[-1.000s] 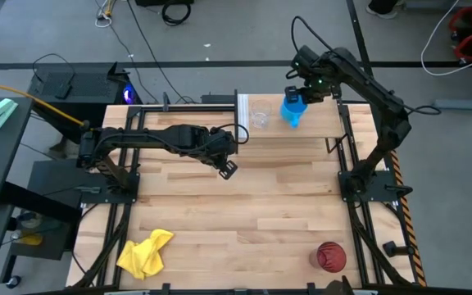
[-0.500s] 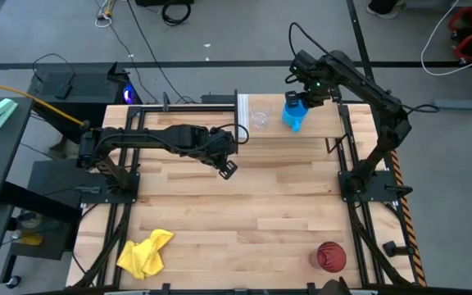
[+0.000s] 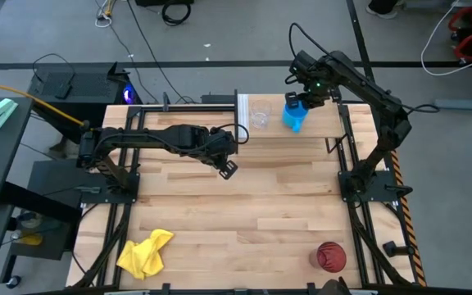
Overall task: Stack small to large cups/mugs on shelf
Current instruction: Put the blue mug on the shelf, then put the red glass on the shelf
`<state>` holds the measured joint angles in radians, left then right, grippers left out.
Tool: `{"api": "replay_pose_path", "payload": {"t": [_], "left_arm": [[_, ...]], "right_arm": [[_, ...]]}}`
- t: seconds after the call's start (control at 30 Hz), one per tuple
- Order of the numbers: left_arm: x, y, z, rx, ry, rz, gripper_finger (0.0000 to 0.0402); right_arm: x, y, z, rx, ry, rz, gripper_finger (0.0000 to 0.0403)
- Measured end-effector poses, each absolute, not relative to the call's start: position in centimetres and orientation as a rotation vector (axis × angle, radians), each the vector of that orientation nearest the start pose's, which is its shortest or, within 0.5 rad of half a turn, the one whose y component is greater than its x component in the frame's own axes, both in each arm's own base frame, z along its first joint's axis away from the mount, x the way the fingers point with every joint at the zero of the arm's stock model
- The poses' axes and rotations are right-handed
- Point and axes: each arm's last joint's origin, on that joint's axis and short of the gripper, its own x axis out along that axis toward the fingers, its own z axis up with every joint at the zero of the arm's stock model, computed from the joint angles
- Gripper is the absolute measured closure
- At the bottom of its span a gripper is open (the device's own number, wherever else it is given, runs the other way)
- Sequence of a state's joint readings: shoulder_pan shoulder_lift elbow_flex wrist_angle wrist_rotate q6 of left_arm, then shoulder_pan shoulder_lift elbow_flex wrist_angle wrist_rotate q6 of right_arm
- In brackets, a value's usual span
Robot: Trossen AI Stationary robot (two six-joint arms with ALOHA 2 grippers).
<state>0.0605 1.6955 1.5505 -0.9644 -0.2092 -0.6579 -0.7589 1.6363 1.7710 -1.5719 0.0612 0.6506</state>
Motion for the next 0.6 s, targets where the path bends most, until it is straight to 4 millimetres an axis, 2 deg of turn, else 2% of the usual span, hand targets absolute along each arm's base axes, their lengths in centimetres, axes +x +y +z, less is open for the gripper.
{"api": "replay_pose_path", "payload": {"t": [0.47,0.6], "left_arm": [[34.6,2.7,30.36,-0.503,0.98,0.593,0.0373],[34.6,2.7,30.36,-0.503,0.98,0.592,0.0367]], "right_arm": [[20.5,-19.69,36.41,0.996,1.152,-1.112,0.0325],[20.14,-19.35,37.27,0.977,1.124,-1.098,0.0323]]}}
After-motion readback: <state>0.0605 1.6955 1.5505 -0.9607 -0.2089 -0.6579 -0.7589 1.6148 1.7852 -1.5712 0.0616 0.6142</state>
